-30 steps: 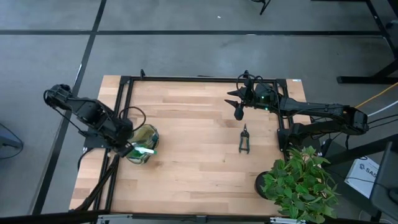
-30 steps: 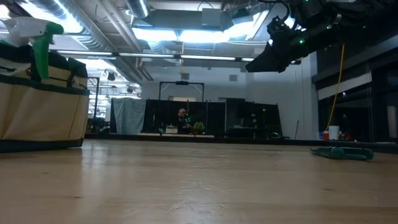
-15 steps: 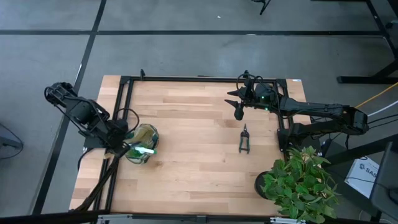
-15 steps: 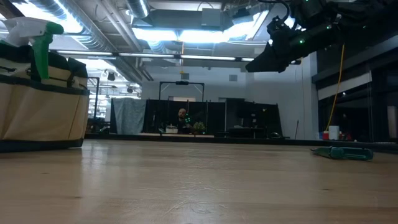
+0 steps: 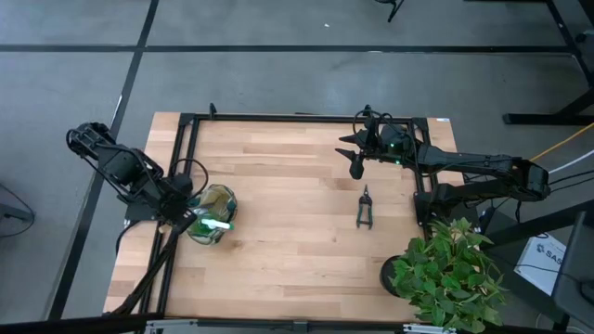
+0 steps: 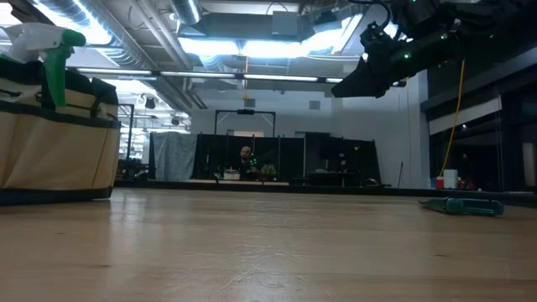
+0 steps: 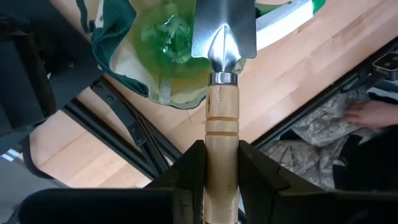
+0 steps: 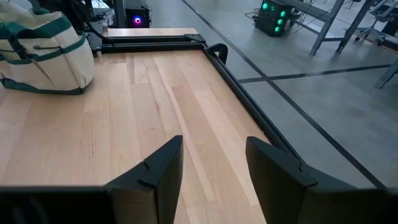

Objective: Pick & Place Garden tools in Gardening bag
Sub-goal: Put the brown trowel into the gardening bag

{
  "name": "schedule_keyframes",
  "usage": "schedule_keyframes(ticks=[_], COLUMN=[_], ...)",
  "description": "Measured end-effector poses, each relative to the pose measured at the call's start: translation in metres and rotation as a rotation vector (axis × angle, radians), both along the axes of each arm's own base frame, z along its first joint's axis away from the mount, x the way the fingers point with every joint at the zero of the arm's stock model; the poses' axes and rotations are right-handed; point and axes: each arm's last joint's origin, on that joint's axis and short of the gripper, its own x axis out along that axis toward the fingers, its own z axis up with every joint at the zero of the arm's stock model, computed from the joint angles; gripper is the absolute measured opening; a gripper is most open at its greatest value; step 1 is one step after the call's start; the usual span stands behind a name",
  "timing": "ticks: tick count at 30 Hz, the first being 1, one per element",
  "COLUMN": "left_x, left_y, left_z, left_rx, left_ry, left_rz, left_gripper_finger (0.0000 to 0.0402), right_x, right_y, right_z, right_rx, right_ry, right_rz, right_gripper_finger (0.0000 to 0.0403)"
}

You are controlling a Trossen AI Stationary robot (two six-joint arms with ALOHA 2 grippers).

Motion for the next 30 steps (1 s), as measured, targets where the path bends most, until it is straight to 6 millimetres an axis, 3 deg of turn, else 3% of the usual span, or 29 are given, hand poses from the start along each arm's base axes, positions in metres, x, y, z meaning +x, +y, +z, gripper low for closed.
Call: schedule_keyframes(ticks=[30], left_x=[0.0029], left_y=[-0.0023], left_z=[-0.0014], left_rx=[-0.037], left_ry=[0.06], left_rz=[0.154], left_gripper_finger=[0.0068], right_x=[0.0], right_y=[0.0], right_z=[0.0], right_rx=[0.0], right_ry=[0.0], right_rz=[0.0], right_gripper_finger=[0.0179])
